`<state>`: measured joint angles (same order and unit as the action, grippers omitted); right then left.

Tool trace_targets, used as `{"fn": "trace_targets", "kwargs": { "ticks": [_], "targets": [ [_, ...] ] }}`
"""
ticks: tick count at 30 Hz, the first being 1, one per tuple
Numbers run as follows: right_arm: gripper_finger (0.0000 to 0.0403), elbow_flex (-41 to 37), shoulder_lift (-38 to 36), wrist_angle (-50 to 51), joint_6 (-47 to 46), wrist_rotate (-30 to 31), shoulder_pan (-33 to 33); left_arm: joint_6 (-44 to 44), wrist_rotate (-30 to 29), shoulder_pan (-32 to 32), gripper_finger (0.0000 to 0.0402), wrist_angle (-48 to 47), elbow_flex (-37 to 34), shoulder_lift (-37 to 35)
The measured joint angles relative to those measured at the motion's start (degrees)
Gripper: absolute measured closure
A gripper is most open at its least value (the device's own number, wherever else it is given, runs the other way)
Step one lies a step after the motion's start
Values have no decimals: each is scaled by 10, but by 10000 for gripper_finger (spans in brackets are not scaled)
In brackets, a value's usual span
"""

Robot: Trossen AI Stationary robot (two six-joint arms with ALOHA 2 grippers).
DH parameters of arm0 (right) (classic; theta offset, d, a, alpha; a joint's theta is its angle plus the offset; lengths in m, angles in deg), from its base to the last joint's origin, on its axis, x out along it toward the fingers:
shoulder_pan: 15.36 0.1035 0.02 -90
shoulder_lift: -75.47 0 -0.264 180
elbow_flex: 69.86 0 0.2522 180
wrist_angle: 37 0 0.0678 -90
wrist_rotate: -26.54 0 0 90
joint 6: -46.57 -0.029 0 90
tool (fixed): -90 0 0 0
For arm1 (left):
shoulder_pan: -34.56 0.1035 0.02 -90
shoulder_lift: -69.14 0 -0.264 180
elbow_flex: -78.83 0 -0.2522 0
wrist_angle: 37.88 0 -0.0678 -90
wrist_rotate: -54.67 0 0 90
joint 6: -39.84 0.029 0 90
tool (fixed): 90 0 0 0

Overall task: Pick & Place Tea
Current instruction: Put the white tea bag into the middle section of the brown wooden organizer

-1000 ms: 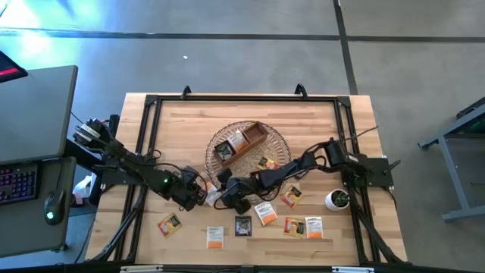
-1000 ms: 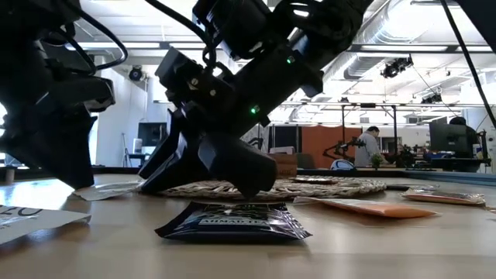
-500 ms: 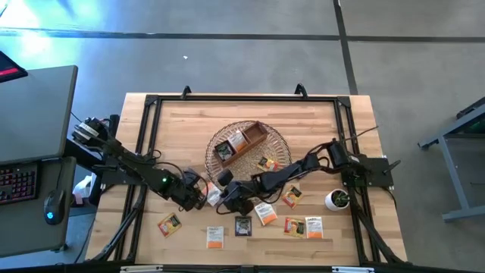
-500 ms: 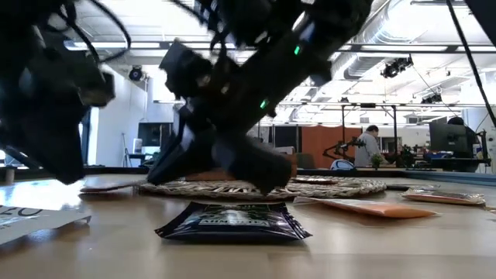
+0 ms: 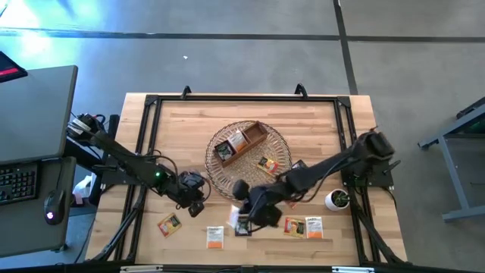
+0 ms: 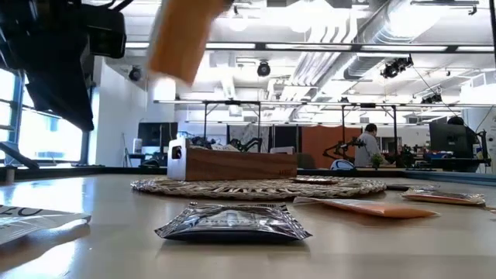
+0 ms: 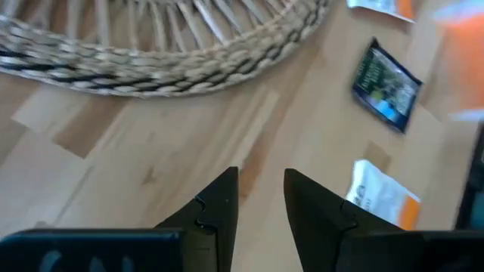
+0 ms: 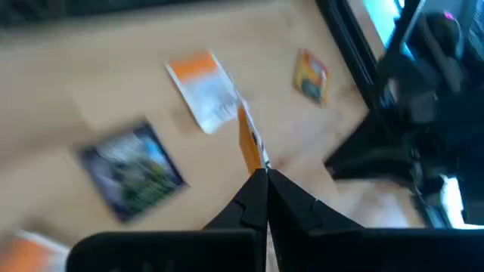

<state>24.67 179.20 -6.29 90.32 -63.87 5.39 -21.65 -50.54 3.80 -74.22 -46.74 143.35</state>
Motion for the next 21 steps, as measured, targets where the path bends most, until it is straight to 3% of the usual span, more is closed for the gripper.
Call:
{"fn": "trace_targets", "kwargs": {
  "ticks": [4, 8, 11, 17, 21],
  "targets": [
    [402, -39, -51, -21, -29, -54, -1, -1, -7, 0, 296, 0, 0, 0],
    [402, -121, -89, -78, -2, -64, 1, 79, -45, 0, 296, 21, 0, 0],
    [402, -192, -119, -161, 17, -74, 0, 143, -54, 11, 296, 96, 0, 0],
    [403, -328, -159, -367, 64, -97, -2, 320, 29, 50, 296, 342, 0, 0],
    [403, -389, -166, -475, 93, -134, -2, 380, 102, 91, 295, 404, 1, 11]
  ]
}}
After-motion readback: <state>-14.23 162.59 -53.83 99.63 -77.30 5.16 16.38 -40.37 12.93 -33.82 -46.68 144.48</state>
